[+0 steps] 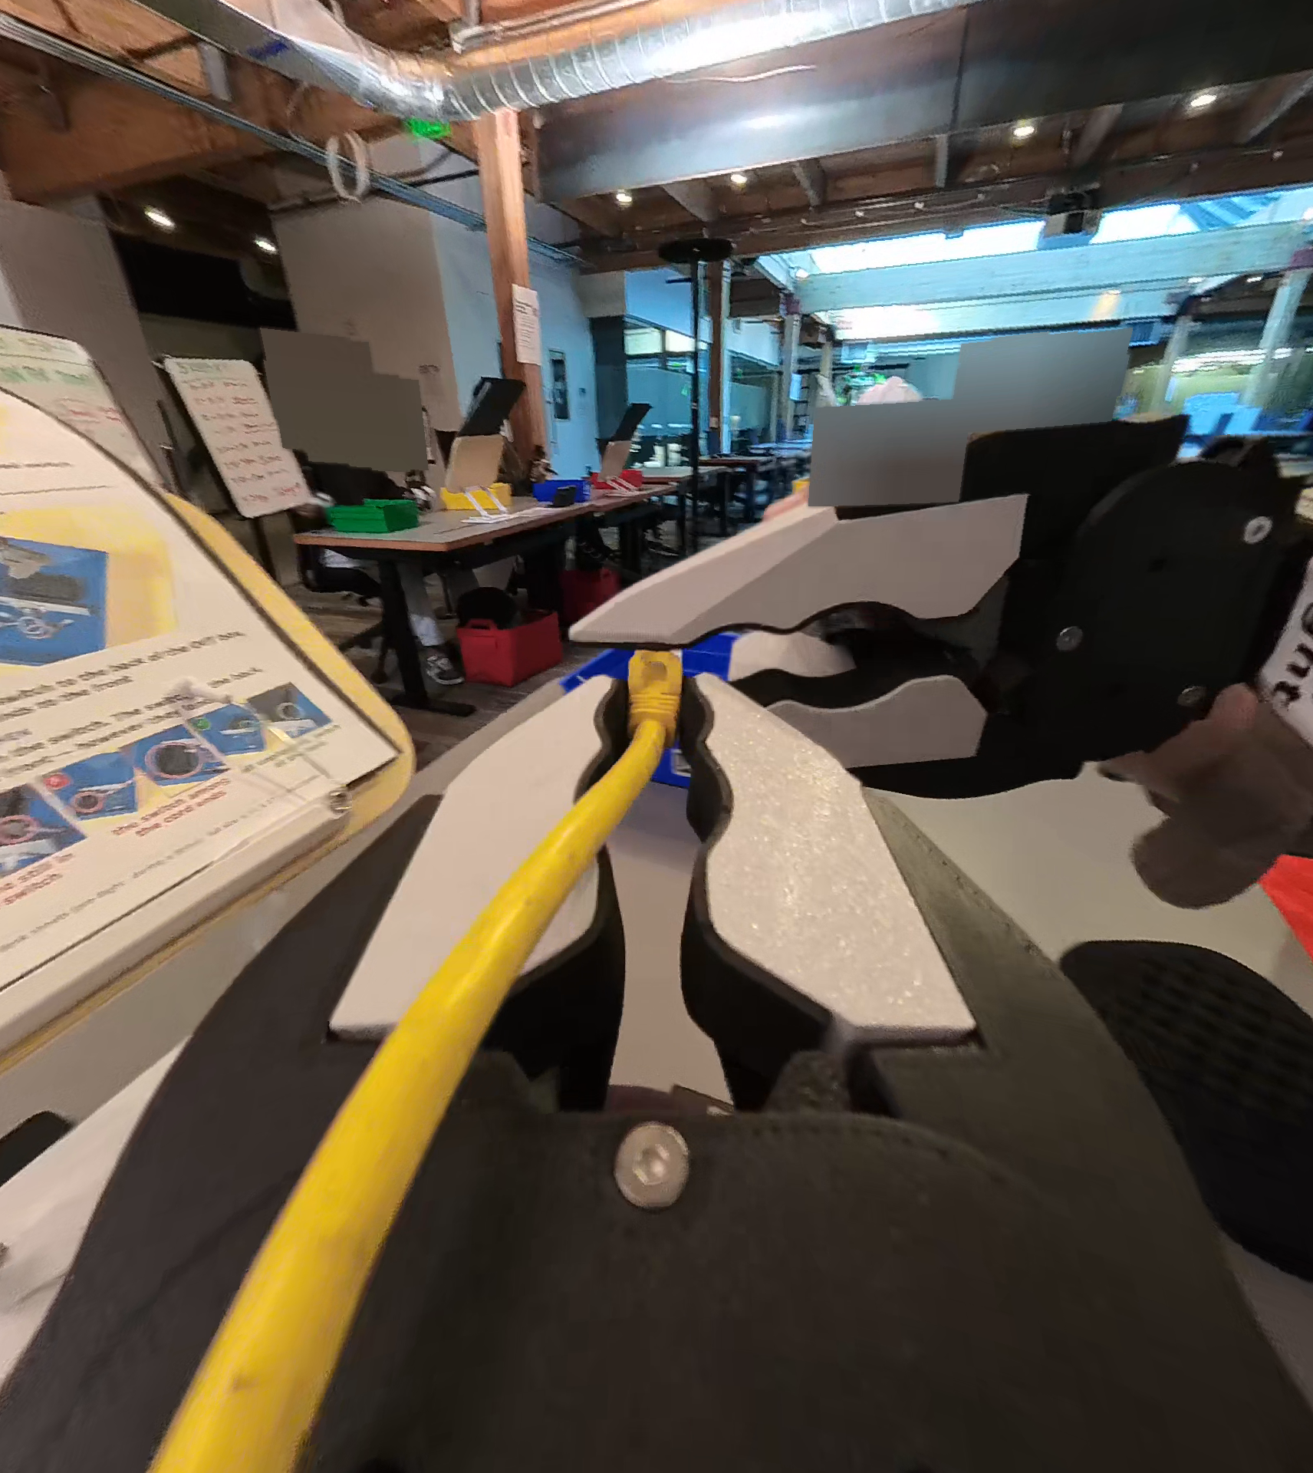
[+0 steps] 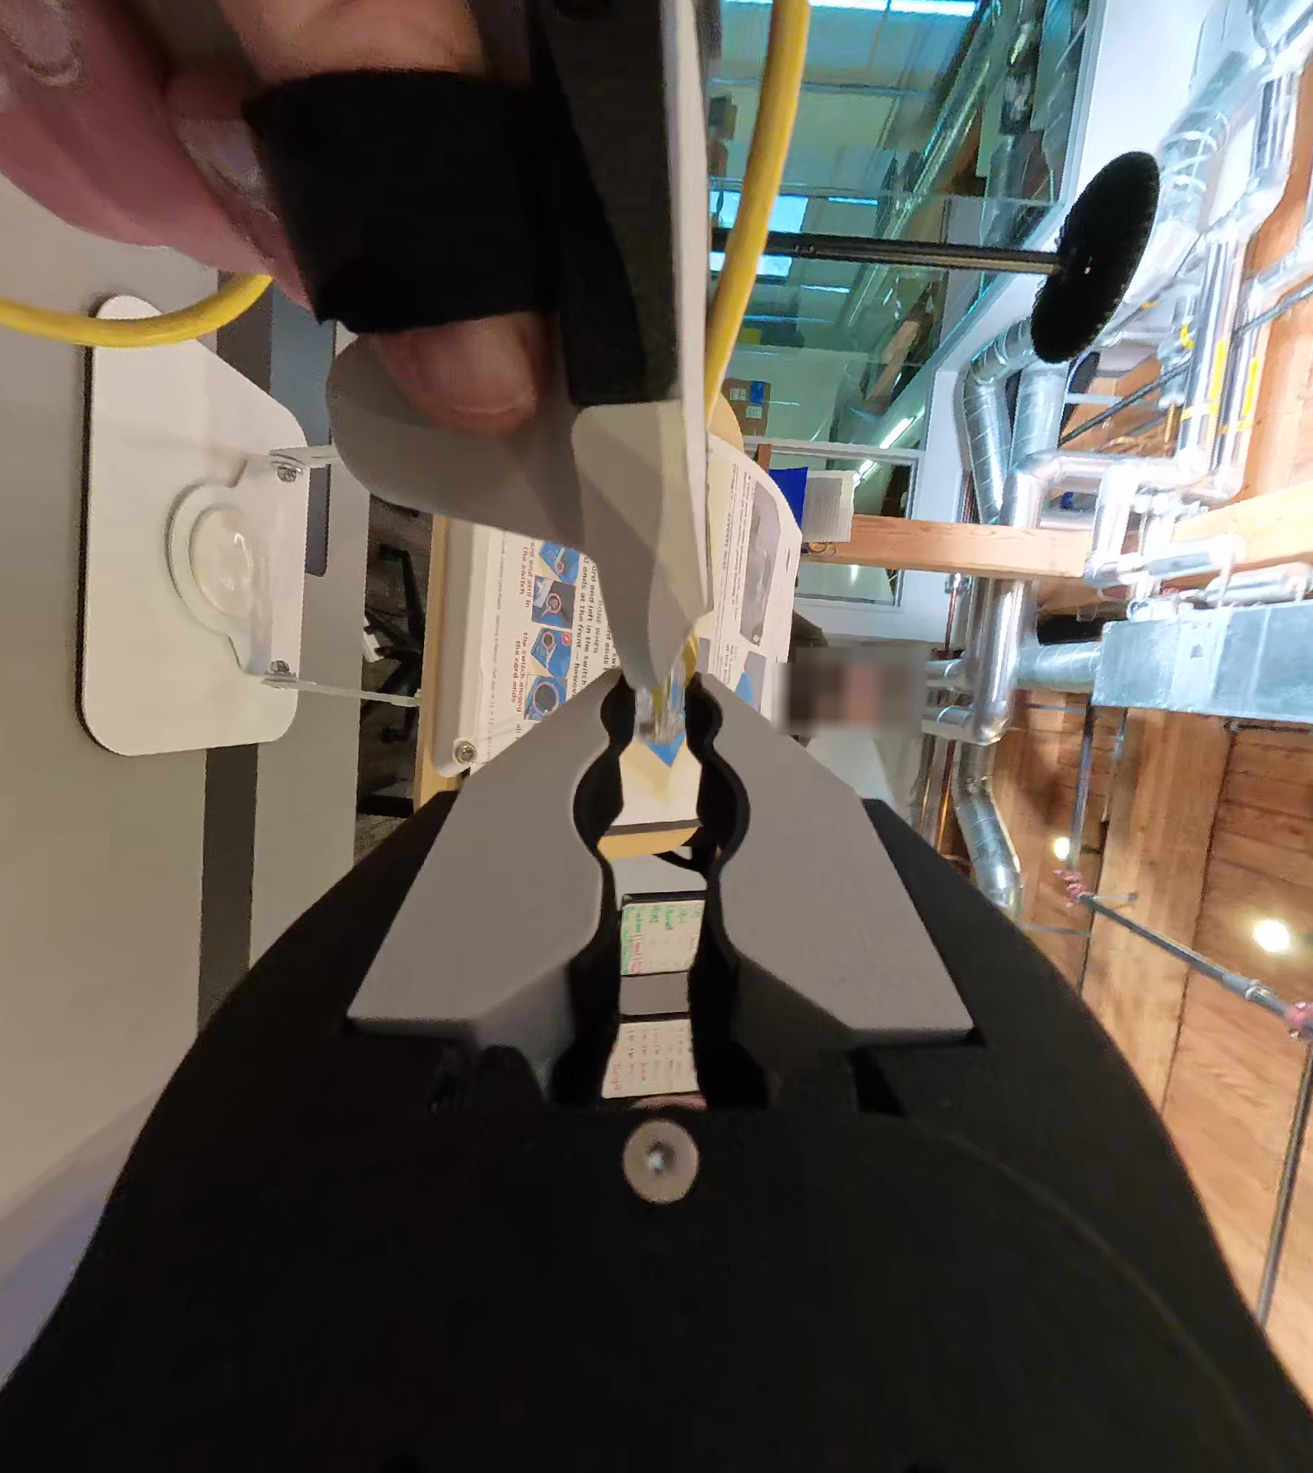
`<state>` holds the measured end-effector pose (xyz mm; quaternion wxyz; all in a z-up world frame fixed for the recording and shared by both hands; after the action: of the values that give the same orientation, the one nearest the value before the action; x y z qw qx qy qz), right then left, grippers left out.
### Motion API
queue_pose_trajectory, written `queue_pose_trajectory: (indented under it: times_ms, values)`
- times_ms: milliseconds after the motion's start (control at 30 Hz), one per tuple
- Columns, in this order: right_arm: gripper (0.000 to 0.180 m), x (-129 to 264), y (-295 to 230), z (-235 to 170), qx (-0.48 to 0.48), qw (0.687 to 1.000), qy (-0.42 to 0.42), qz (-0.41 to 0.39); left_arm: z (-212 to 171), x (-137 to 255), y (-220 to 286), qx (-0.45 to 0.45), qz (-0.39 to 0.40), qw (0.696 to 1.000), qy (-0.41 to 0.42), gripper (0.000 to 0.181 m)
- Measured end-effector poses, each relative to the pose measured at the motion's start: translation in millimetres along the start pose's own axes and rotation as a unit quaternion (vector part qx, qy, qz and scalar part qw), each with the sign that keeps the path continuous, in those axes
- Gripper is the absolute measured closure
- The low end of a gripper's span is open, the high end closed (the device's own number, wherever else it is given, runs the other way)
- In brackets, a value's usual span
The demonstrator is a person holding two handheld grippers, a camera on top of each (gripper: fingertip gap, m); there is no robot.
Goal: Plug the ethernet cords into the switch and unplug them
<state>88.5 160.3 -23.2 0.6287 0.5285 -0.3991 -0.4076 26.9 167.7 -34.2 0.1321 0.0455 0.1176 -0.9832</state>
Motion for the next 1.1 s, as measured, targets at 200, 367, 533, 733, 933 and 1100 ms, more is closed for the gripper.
queue_pose_trajectory:
  times_ms: [200,367,533,733,933,1100]
  values:
    - [0.146,3,3,-18,-0.092,0.995,-0.028,-0.002,0,15,-22,-0.141,0.165,0.976,-0.010,0.168]
    - [0.147,10,-1,-28,-0.210,0.977,-0.041,0.010,-7,18,-28,-0.243,0.239,0.939,-0.041,0.168]
    - [0.140,16,-27,-49,-0.301,0.948,-0.075,0.065,-15,19,-33,-0.260,0.248,0.932,-0.055,0.168]
    - [0.089,36,-77,-60,-0.446,0.859,-0.055,0.245,-24,22,-46,-0.235,0.238,0.941,-0.059,0.168]
    - [0.066,40,-148,-56,-0.437,0.797,-0.059,0.411,-28,17,-42,-0.241,0.219,0.943,-0.063,0.168]
    - [0.073,24,-195,-57,-0.403,0.765,-0.070,0.497,-27,18,-43,-0.234,0.216,0.946,-0.059,0.168]
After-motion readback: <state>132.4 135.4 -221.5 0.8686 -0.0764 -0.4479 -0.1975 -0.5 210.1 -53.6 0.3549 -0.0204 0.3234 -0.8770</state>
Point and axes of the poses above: each gripper's, where its closed fingertips meet, x back along the fingers, z out of its top, y = z × x across the jaws, the point moved 5 cm from there along x, back along the fingers, and after that the axes turned 11 degrees about -x, right-handed, at the moved point
